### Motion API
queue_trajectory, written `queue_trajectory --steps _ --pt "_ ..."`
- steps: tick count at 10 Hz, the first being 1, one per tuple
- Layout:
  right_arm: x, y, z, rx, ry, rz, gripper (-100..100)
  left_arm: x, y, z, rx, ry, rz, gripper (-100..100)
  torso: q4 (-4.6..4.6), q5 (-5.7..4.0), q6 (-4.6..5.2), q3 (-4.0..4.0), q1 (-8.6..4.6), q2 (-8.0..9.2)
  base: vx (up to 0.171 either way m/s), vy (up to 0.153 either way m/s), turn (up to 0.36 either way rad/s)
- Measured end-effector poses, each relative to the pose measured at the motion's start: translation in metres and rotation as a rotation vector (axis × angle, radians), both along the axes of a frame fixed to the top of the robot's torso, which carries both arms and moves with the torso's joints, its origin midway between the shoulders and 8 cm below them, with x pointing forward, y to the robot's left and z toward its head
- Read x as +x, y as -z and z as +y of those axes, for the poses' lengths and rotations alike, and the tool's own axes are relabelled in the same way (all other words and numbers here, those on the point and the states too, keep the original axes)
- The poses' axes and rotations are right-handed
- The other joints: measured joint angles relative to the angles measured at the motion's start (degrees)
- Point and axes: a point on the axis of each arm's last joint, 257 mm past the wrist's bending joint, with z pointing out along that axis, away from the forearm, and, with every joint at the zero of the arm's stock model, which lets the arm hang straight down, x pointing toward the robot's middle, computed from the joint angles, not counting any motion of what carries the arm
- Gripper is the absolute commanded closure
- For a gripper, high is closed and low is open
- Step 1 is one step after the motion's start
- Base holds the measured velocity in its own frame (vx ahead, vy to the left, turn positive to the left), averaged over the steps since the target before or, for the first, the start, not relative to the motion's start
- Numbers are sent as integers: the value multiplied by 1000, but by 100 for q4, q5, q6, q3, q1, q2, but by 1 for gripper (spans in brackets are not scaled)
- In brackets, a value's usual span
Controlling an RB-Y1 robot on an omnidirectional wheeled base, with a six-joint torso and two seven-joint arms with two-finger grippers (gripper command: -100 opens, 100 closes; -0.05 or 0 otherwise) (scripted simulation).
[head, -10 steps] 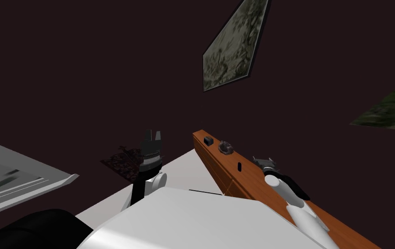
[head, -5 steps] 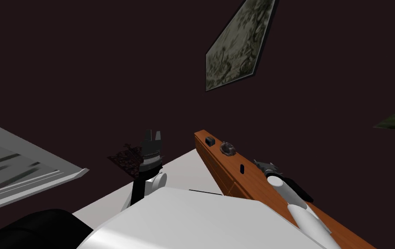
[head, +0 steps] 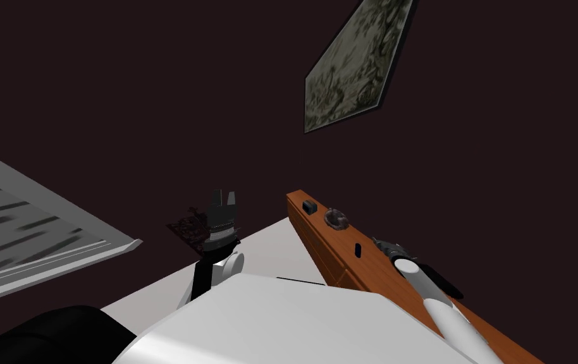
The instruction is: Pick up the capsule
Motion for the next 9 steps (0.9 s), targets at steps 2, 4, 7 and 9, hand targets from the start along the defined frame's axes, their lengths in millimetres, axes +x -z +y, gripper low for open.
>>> queue_trajectory --steps 2,4,7,9 --pt "-8 17 -4 82 34 16 -100 0 0 0 0 0 0 0 0 0 0 -1 -1 -1 11 -11 84" --pt "-16 37 3 164 60 34 -100 0 0 0 0 0 0 0 0 0 1 -1 0 -1 8 -8 23" --pt "-24 50 3 213 81 49 -100 0 0 0 0 0 0 0 1 1 -2 1 2 2 4 -6 55" --pt "-33 61 6 249 92 70 -100 0 0 0 0 0 0 0 0 0 2 1 1 2 3 -4 1"
